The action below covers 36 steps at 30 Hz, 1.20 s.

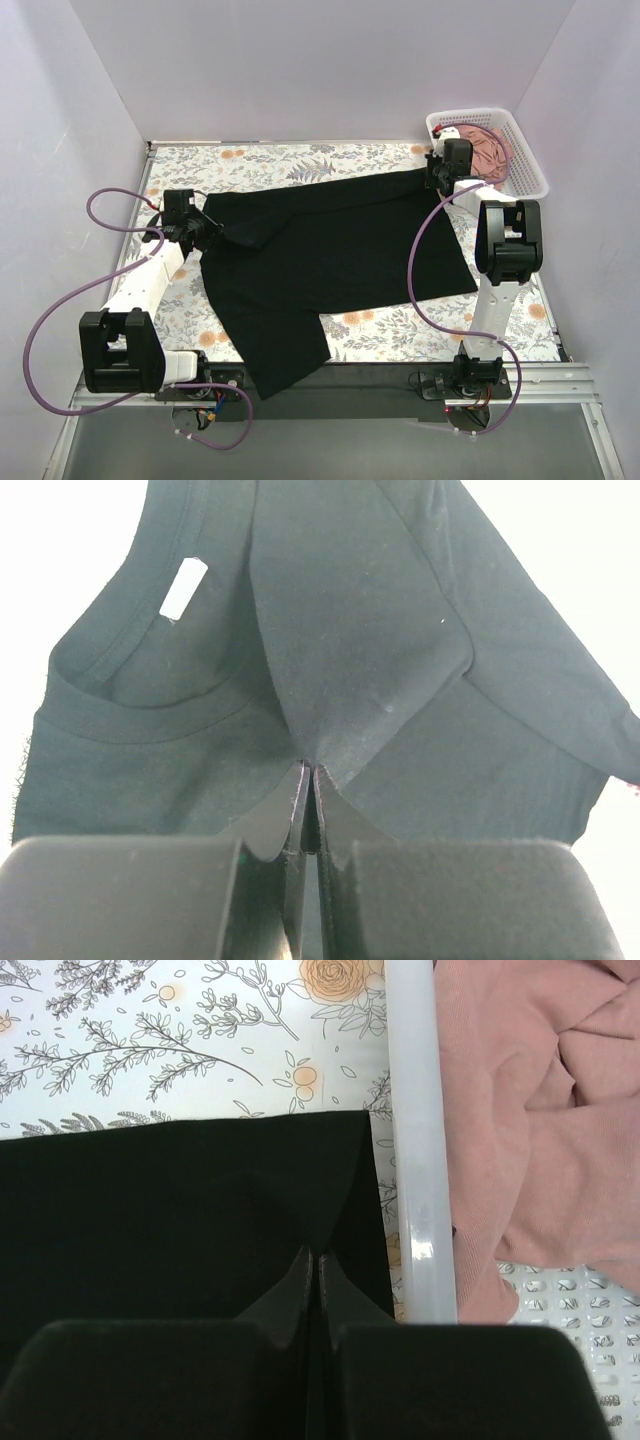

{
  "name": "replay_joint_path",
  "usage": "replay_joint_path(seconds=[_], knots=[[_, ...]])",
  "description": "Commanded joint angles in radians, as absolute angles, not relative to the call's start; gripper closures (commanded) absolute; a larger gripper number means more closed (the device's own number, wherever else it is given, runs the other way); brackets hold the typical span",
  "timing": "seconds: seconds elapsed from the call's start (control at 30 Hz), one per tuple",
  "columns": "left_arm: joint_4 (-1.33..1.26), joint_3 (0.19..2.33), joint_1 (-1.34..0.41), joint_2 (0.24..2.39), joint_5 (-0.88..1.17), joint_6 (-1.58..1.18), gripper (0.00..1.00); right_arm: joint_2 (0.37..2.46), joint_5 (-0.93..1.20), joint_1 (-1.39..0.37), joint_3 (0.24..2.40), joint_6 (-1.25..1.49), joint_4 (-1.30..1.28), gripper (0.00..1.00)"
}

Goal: Fold and stack the t-shirts
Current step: Fold the tshirt

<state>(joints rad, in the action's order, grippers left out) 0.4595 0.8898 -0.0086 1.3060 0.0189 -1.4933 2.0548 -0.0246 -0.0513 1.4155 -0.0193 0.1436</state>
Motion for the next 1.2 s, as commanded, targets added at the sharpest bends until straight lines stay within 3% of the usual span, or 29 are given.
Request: replay_joint_path(seconds=[0.0,0.33,0.4,0.5,0.57,0.77,0.87,1.17], knots=[[0.459,0.92,-0.003,1.25,0.014,-1.502,1.0,1.988,-0.072,-0.037,1.402,-0.008,0.129,0.99],[0.488,0.87,-0.003,1.206,-0.054,-1.506,1.0,1.993,-0.141,-0.035,1.365,0.031,0.098,0.99],[0.488,0.862,-0.003,1.201,-0.048,-1.503,1.0,2.006,-0.155,-0.037,1.376,0.032,0.083,0.92],[0.488,0.836,-0.003,1.195,-0.012,-1.5,0.91,2.013,-0.117,-0.037,1.404,0.026,0.046,0.8],[0.497,0.818,-0.003,1.18,-0.005,-1.502,0.84,2.0,-0.075,-0.038,1.413,0.034,0.019,0.65],[0.532,0.815,-0.003,1.109,-0.05,-1.486,0.52,1.908,-0.018,-0.067,1.381,0.058,-0.037,0.31],[0.516,0.841,-0.003,1.132,-0.087,-1.467,0.43,1.864,-0.008,-0.11,1.368,0.074,-0.069,0.24],[0.405,0.902,-0.003,1.405,-0.055,-1.447,0.49,1.813,0.095,-0.327,1.286,0.106,-0.169,0.31]])
